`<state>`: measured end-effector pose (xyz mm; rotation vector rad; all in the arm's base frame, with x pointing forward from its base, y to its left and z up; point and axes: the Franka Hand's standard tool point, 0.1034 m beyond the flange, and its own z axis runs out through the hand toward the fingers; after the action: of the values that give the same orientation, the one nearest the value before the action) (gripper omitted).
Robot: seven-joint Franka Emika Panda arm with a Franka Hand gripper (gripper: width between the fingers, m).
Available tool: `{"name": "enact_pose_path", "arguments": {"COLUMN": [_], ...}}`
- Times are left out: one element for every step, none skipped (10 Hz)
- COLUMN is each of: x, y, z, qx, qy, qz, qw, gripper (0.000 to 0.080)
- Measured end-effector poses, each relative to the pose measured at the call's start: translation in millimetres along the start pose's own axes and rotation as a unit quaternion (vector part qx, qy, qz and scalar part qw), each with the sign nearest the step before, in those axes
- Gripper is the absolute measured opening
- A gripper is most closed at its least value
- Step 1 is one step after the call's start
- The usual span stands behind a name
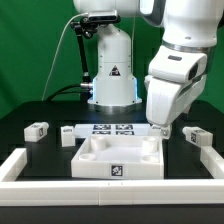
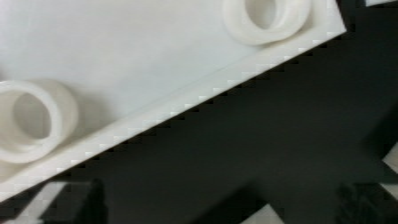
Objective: Assemble one leg
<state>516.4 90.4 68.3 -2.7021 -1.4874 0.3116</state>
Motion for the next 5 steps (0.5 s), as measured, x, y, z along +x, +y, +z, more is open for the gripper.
{"name": "enact_pose_path", "arguments": {"x": [0.0, 0.0, 0.0, 0.0, 0.0], "y": [0.0, 0.0, 0.0, 0.2, 0.2], "z": [0.0, 0.0, 0.0, 0.0, 0.0], "qx": [0.0, 0.0, 0.0, 0.0, 0.0], "qy": [0.0, 0.0, 0.0, 0.0, 0.0], "qz": [0.0, 0.0, 0.0, 0.0, 0.0], "qw": [1.0, 1.0, 1.0, 1.0, 1.0], "gripper": [0.065, 0.065, 0.065, 0.065, 0.065]}}
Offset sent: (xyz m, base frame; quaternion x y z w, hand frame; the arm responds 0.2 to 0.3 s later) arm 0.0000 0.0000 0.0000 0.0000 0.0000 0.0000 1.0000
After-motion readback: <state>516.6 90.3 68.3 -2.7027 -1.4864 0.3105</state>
